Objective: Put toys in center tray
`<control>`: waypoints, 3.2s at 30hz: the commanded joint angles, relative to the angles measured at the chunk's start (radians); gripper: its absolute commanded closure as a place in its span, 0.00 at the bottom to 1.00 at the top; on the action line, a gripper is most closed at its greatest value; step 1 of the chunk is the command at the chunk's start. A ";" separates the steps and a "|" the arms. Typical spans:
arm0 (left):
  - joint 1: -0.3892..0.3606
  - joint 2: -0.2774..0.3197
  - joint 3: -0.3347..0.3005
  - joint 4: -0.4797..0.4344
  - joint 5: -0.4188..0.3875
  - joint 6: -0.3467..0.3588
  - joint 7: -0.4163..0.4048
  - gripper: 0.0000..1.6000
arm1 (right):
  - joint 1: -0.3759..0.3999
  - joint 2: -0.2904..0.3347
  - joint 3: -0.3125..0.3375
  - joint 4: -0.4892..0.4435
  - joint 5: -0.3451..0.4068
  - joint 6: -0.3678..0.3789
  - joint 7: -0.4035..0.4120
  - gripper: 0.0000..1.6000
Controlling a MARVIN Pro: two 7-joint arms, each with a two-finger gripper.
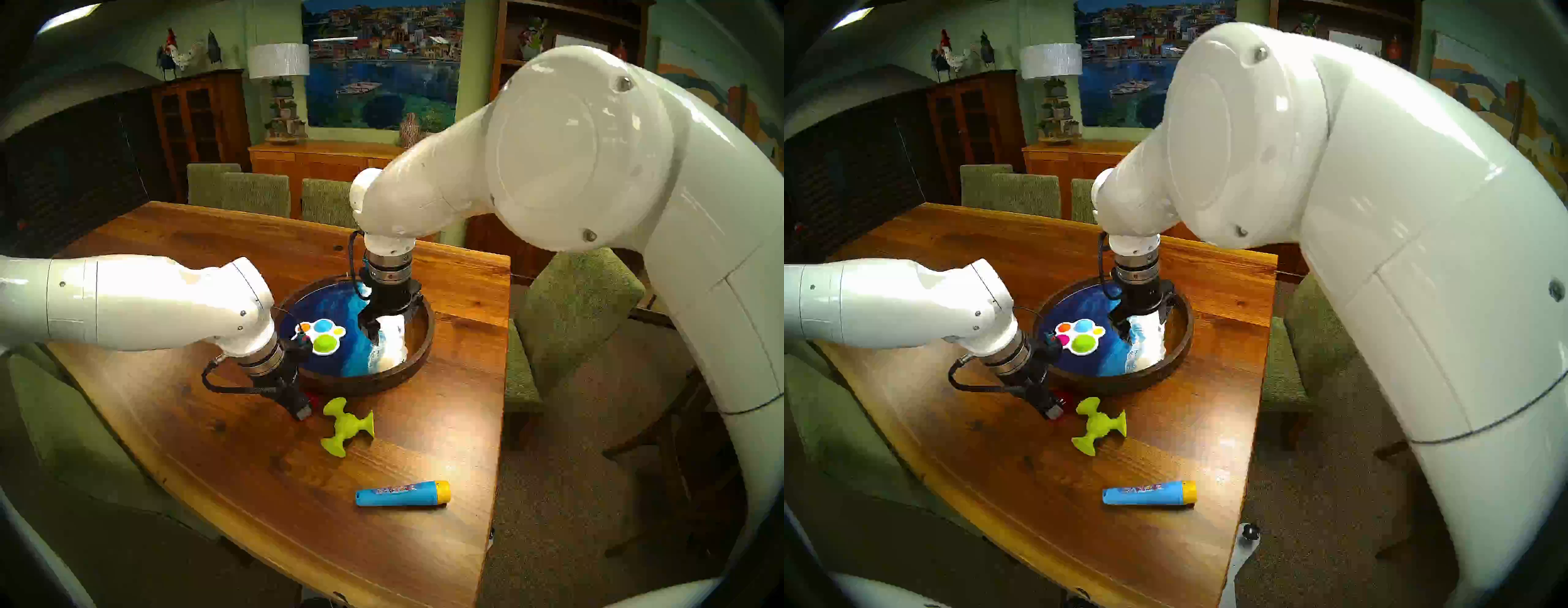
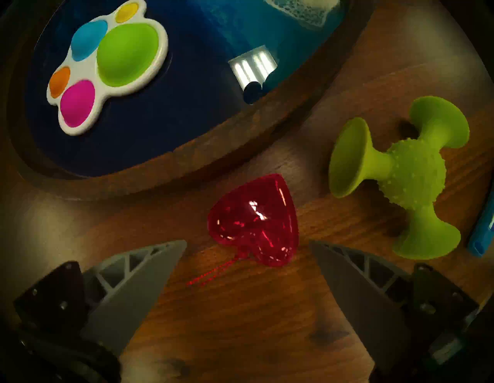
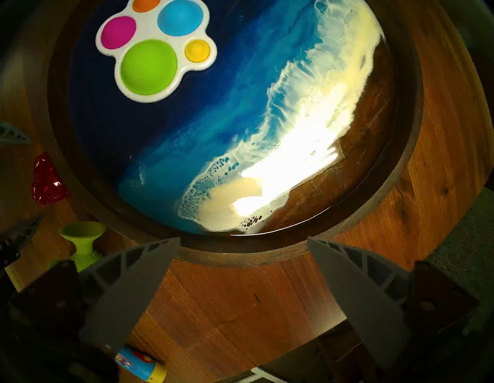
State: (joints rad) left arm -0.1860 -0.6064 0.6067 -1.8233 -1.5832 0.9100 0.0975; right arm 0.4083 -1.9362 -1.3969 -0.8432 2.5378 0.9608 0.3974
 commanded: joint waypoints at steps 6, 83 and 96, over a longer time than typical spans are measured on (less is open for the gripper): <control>-0.017 0.020 -0.009 0.004 0.055 -0.046 -0.082 0.00 | 0.032 0.006 0.001 0.018 -0.001 -0.001 0.002 0.00; -0.130 0.018 -0.080 -0.007 0.278 0.050 -0.357 0.53 | 0.032 0.006 0.001 0.018 -0.002 -0.001 0.002 0.00; -0.193 0.134 -0.033 -0.111 0.328 0.050 -0.412 0.49 | 0.032 0.006 0.001 0.018 -0.002 -0.001 0.002 0.00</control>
State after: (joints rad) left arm -0.3058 -0.5456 0.5654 -1.8785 -1.2780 0.9617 -0.2943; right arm 0.4083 -1.9359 -1.3964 -0.8432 2.5367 0.9608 0.3978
